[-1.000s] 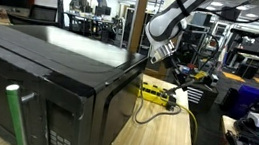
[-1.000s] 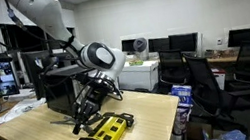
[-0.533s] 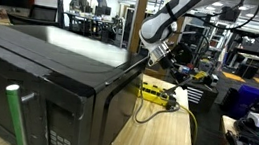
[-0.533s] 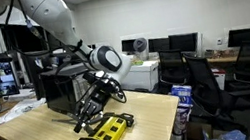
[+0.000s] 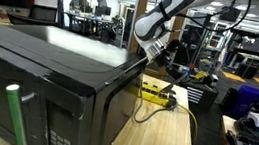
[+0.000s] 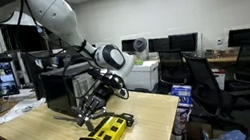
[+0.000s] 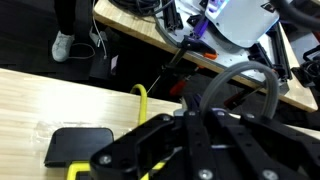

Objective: Put the electric wire head in the extension cord

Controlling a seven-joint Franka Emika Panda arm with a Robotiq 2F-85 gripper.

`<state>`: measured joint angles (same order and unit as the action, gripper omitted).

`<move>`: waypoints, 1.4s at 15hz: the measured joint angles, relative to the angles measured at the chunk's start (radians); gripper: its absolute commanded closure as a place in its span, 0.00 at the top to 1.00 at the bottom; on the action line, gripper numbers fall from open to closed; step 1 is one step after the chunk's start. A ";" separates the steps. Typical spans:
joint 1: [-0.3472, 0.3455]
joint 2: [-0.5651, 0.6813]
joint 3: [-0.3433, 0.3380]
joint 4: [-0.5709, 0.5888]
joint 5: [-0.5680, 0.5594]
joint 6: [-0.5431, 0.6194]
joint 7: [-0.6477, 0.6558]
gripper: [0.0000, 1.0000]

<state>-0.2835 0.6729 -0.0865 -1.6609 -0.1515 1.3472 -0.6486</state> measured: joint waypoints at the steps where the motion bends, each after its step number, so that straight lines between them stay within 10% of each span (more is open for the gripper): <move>1: 0.000 0.002 0.002 0.011 0.000 -0.002 0.000 0.01; 21: -0.039 0.084 -0.022 0.186 -0.028 -0.071 0.000 0.01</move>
<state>-0.3224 0.7565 -0.1085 -1.4753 -0.1799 1.2762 -0.6486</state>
